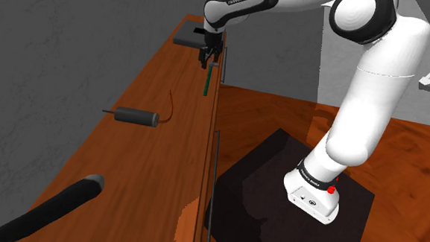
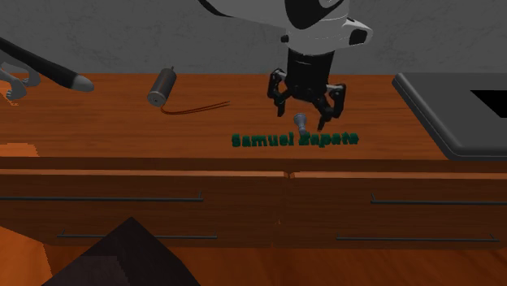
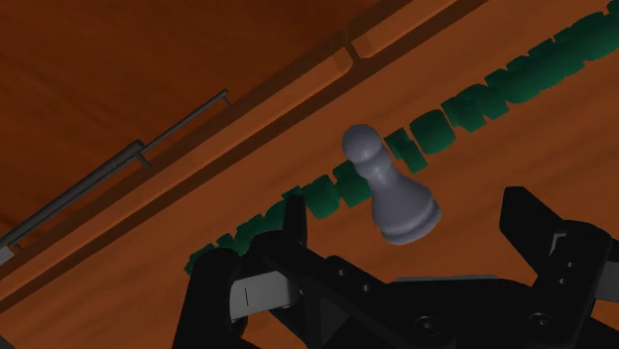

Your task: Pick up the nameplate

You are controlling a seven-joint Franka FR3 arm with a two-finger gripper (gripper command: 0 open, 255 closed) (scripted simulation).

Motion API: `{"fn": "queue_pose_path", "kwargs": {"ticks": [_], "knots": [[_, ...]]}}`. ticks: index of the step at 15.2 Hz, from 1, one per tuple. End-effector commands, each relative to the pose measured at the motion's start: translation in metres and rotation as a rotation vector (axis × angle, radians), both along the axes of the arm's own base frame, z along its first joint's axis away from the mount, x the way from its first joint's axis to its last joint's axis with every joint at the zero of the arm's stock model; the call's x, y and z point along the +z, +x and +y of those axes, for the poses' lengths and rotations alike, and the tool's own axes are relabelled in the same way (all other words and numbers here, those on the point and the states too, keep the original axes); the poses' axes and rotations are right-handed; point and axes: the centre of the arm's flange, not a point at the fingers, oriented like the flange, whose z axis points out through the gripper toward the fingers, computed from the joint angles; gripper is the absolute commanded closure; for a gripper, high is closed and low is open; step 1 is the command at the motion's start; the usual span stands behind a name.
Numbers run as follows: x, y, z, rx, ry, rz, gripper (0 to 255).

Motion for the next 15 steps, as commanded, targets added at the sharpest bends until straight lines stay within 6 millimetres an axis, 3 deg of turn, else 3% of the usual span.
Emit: {"fn": "queue_pose_path", "kwargs": {"ticks": [1,3,4,13,15], "knots": [[-0.010,0.001,0.000,0.000,0.000,-0.001,0],[-0.013,0.001,0.000,0.000,0.000,-0.001,0],[-0.013,0.001,-0.001,0.000,0.000,-0.001,255],[-0.013,0.001,0.000,0.000,0.000,-0.001,255],[-0.002,0.001,0.000,0.000,0.000,-0.001,255]]}}
